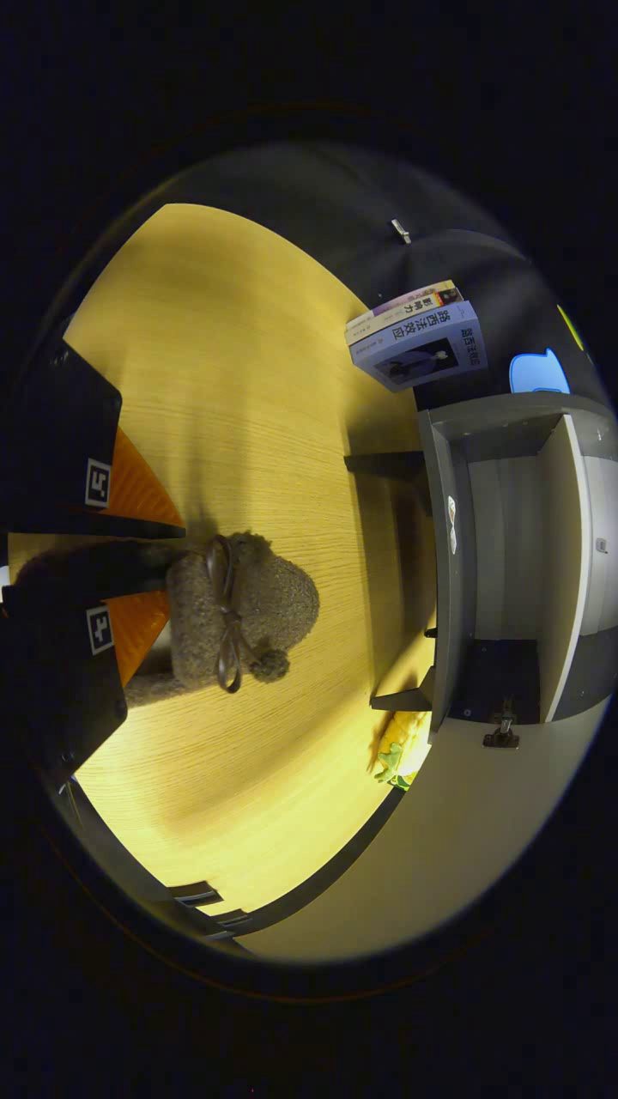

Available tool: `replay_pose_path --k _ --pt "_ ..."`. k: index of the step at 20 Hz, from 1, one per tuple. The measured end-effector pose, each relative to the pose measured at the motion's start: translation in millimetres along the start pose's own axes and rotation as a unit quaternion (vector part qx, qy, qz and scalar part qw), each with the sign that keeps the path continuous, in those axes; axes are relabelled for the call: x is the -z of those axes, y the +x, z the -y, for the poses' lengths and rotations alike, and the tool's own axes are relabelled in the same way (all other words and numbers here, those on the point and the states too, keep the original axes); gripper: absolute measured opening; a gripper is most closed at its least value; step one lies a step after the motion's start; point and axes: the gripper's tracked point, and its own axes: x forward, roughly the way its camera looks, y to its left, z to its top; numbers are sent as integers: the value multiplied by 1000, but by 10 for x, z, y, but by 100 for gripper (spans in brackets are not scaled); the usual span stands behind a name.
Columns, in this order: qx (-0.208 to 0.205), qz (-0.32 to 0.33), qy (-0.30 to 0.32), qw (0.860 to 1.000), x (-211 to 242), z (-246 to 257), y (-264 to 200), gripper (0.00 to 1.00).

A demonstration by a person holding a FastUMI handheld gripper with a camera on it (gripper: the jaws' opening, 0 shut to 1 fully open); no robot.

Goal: Open the shoe cabinet door, grab the shoes and put them into the shoe cabinet, then close the shoe cabinet door.

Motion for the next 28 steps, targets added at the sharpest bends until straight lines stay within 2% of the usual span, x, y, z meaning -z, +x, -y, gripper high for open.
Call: replay_pose_path --k 4,9,12,14,18,21,28 --pt "4 4 3 1000 -121 45 189 27" --pt "12 15 -35 999 -207 85 330 23" --pt "6 17 -22 1000 -78 77 480 23" --pt "10 3 -29 1000 -232 120 339 5" --pt "4 -17 -46 999 -178 100 306 6" --pt "0 -18 -59 998 -259 220 99 5" --pt "-58 33 -89 994 -1031 383 -766 5"
